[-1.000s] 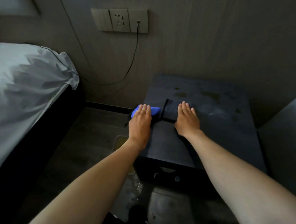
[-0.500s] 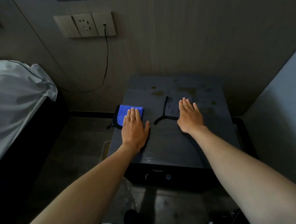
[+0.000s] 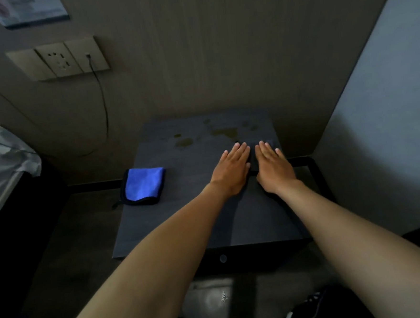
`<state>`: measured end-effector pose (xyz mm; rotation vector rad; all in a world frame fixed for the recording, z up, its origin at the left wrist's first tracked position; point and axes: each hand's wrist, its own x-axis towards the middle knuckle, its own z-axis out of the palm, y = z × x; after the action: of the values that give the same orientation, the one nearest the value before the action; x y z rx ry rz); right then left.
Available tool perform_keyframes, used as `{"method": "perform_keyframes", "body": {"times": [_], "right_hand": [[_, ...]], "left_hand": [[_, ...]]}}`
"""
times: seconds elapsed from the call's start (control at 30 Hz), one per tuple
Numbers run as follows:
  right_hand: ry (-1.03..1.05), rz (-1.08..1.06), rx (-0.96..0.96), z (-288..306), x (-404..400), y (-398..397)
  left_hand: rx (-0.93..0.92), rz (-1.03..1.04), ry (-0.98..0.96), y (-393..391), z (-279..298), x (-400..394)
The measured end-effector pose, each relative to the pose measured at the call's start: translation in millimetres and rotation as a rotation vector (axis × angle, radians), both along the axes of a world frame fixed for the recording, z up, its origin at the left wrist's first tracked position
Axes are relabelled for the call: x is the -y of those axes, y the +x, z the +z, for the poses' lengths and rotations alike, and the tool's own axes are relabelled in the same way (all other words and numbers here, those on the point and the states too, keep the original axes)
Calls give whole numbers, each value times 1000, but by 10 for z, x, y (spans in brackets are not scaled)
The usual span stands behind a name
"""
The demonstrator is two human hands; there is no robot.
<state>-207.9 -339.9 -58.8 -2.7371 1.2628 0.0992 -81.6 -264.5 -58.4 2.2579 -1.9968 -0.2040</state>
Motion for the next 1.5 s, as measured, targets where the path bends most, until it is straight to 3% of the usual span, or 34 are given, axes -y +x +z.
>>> {"method": "perform_keyframes", "body": {"times": [0.3,0.67,1.5], "right_hand": [[10,-40,-5,-21,259,-250],[-13,-17,-66,7,576,34],[6,249,-45,-17,-619,2353]], "left_hand": [[-32,51,88,-422,-129,418],[-4,138,136,-236,-128,710],[17,360,394,2037,137,-547]]}}
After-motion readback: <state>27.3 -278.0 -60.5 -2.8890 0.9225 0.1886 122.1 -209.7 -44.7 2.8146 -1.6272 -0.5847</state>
